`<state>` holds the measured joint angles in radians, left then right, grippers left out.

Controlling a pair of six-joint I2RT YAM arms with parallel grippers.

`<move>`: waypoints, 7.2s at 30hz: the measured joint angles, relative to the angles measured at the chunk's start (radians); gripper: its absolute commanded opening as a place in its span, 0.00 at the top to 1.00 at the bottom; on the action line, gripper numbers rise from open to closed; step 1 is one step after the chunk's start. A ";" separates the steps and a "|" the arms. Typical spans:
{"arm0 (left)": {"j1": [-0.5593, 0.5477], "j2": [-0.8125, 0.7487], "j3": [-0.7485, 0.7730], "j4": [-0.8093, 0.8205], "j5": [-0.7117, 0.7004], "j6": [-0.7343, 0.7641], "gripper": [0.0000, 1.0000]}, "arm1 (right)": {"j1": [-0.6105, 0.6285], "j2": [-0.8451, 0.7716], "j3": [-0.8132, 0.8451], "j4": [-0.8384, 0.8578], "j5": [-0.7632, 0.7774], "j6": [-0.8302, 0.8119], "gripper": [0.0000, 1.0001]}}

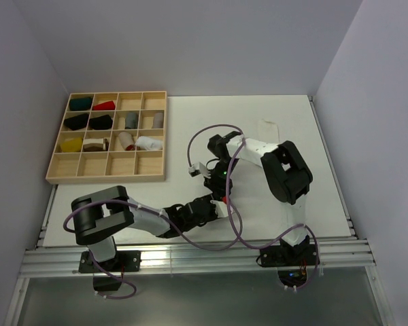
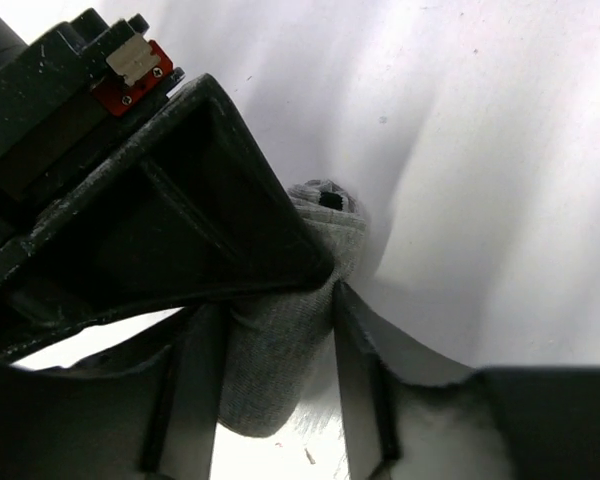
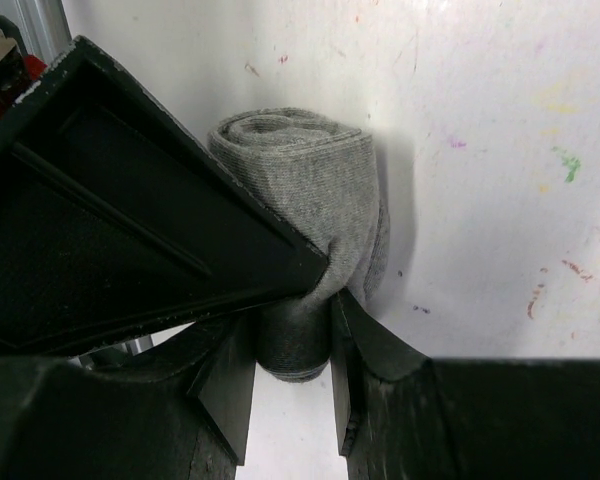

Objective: Roll the socks
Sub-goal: Roll the sock at the center of the board, then pick up the sock at the center of the board, then place the sock in the storage box.

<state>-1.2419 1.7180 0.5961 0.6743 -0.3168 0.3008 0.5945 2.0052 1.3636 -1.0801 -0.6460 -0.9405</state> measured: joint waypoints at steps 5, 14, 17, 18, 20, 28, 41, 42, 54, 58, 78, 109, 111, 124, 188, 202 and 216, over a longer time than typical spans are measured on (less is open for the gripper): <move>0.011 0.003 0.035 -0.055 0.044 -0.027 0.68 | -0.010 0.000 0.000 -0.027 0.014 -0.016 0.83; 0.029 0.027 0.108 -0.146 0.111 -0.071 0.43 | -0.033 0.014 0.009 -0.079 0.035 -0.034 0.83; 0.034 0.039 0.126 -0.173 0.116 -0.086 0.43 | -0.037 0.015 0.010 -0.080 0.037 -0.034 0.83; 0.035 0.041 0.130 -0.180 0.118 -0.087 0.43 | -0.039 0.015 0.010 -0.081 0.038 -0.034 0.83; 0.037 0.043 0.137 -0.190 0.118 -0.090 0.48 | -0.041 0.015 0.010 -0.080 0.038 -0.033 0.83; 0.051 0.078 0.201 -0.249 0.140 -0.123 0.68 | -0.057 0.015 0.011 -0.095 0.064 -0.045 0.83; 0.055 0.126 0.286 -0.335 0.159 -0.141 1.00 | -0.093 0.010 0.009 -0.106 0.097 -0.040 0.51; 0.055 0.131 0.293 -0.338 0.161 -0.140 1.00 | -0.099 0.008 0.009 -0.106 0.106 -0.037 0.50; 0.069 0.184 0.349 -0.291 0.212 -0.130 1.00 | -0.186 -0.077 0.010 -0.140 0.098 -0.036 0.44; 0.074 0.191 0.352 -0.274 0.227 -0.130 1.00 | -0.232 -0.157 0.011 -0.169 0.067 -0.022 0.44; 0.104 0.128 0.327 -0.334 0.251 -0.141 1.00 | -0.515 -0.470 0.097 -0.082 0.082 0.256 0.46; 0.560 -0.346 0.253 -0.546 -0.146 -0.397 1.00 | -0.559 -0.519 0.043 -0.048 0.084 0.328 0.46; 0.607 -0.367 0.253 -0.580 -0.217 -0.426 1.00 | -0.559 -0.507 0.052 -0.049 0.082 0.322 0.46; 0.854 -0.425 0.253 -0.796 -0.570 -0.580 1.00 | -0.559 -0.421 0.091 -0.049 0.040 0.279 0.46; 1.332 0.031 0.440 -0.993 -0.138 -0.693 1.00 | -0.559 -0.320 -0.029 0.036 -0.030 0.165 0.47; 1.390 -0.006 0.413 -0.970 -0.016 -0.732 0.63 | -0.559 -0.325 -0.048 0.042 -0.028 0.166 0.47; 1.390 -0.039 0.412 -1.009 -0.013 -0.761 0.43 | -0.559 -0.326 -0.048 0.042 -0.027 0.185 0.47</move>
<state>0.1486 1.6787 1.0077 -0.3347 -0.3294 -0.4599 0.0353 1.6794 1.3159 -1.0378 -0.6727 -0.7559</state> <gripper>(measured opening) 0.548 0.528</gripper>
